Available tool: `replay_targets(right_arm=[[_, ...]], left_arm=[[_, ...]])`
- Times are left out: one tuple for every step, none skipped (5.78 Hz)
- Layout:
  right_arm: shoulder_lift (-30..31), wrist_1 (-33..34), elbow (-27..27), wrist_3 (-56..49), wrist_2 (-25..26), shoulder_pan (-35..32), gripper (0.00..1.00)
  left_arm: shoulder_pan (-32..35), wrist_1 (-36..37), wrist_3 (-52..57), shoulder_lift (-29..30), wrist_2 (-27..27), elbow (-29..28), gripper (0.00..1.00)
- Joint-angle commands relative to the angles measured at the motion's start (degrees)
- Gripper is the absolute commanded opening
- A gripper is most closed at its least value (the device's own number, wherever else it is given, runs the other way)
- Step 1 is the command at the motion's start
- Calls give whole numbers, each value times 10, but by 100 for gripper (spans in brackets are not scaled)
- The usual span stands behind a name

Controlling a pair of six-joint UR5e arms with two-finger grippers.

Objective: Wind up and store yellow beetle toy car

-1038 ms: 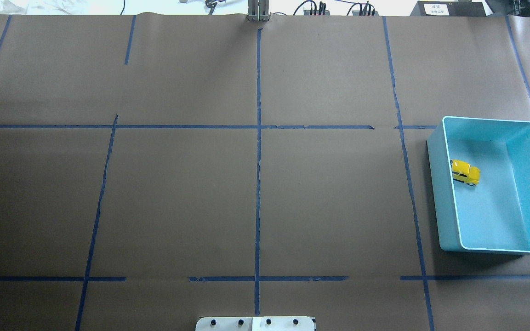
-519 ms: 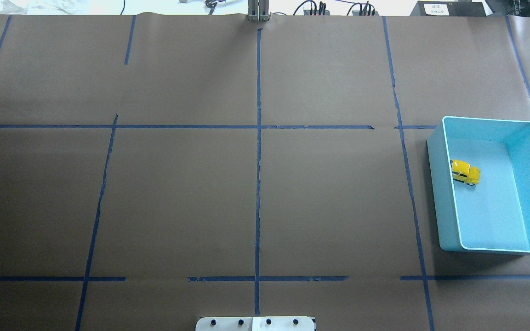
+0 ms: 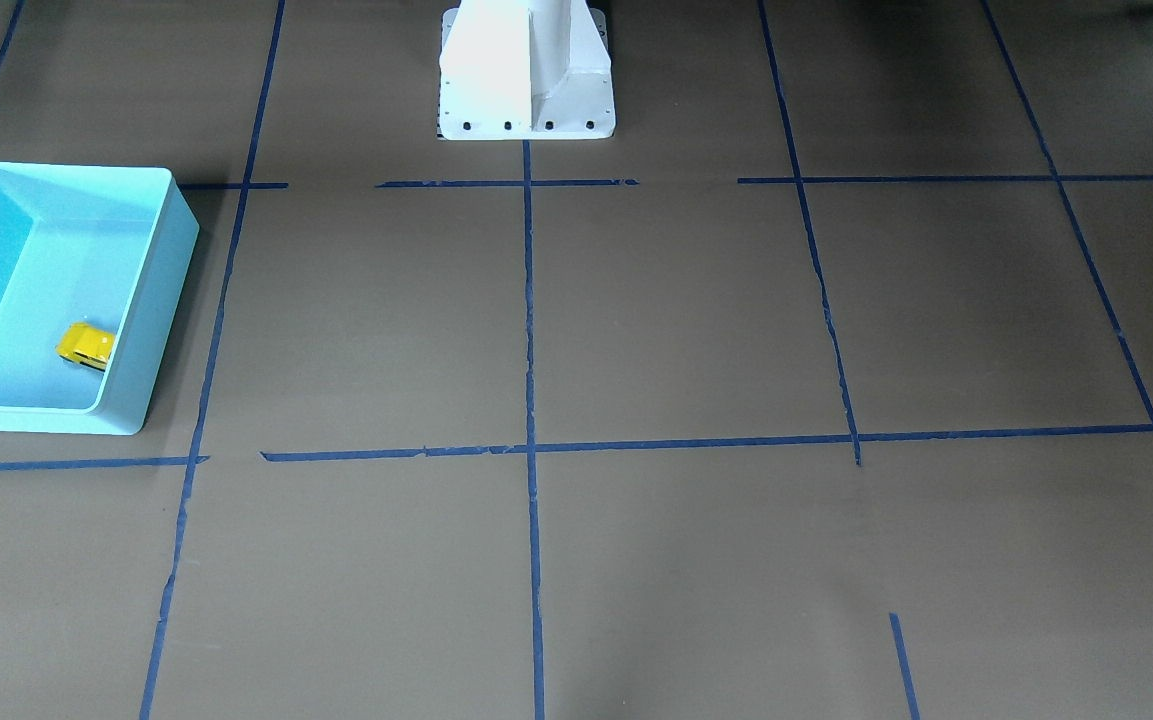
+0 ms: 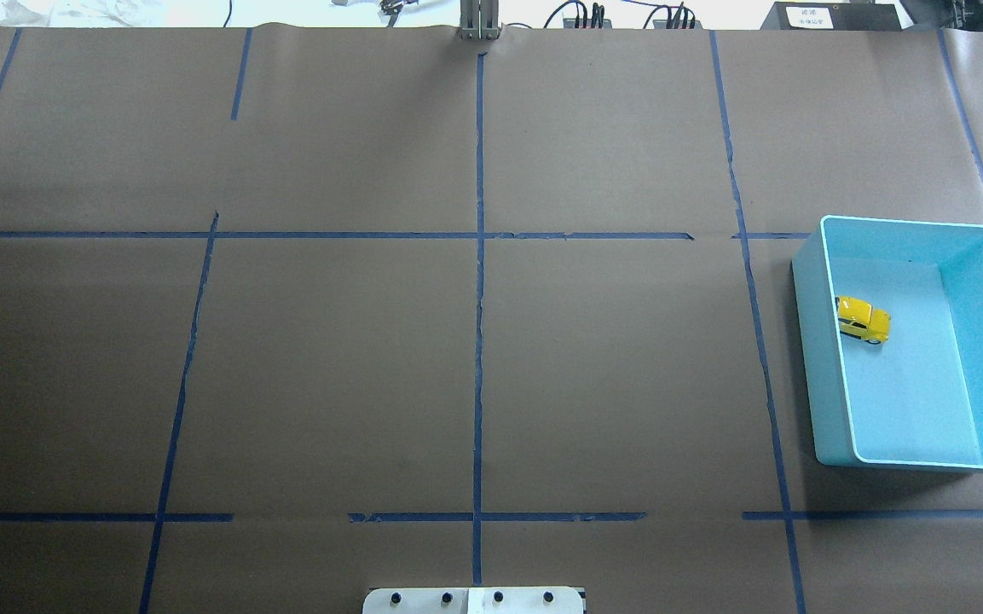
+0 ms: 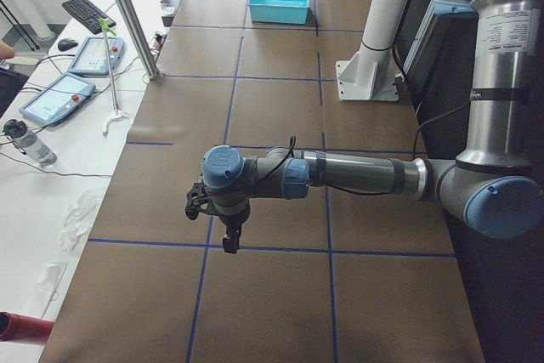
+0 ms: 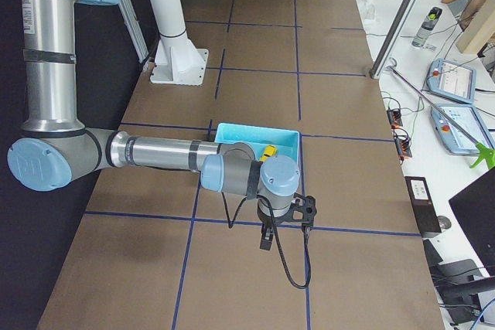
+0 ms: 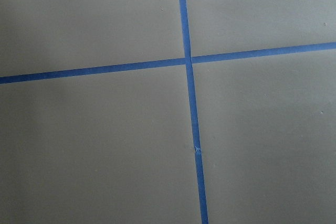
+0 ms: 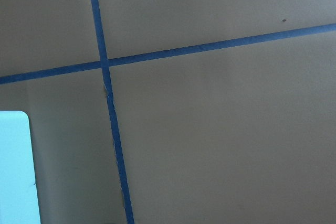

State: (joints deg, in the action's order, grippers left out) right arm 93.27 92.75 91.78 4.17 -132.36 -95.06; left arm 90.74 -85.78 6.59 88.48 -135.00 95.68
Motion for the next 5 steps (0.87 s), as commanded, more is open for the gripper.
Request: replay_targets(right_arm=[[9, -20, -1, 22, -1, 0, 100], [8, -21, -1, 18, -1, 0, 100], [7, -22, 0, 16, -1, 0, 100], [6, -22, -1, 15, -2, 0, 100], [6, -22, 1, 15, -3, 0, 100]], left_arm=[[0, 0, 0, 0, 0, 2, 100], [0, 0, 0, 0, 0, 5, 100], [0, 0, 0, -1, 0, 5, 100], [0, 0, 0, 0, 0, 5, 100], [0, 0, 0, 0, 0, 5, 100]])
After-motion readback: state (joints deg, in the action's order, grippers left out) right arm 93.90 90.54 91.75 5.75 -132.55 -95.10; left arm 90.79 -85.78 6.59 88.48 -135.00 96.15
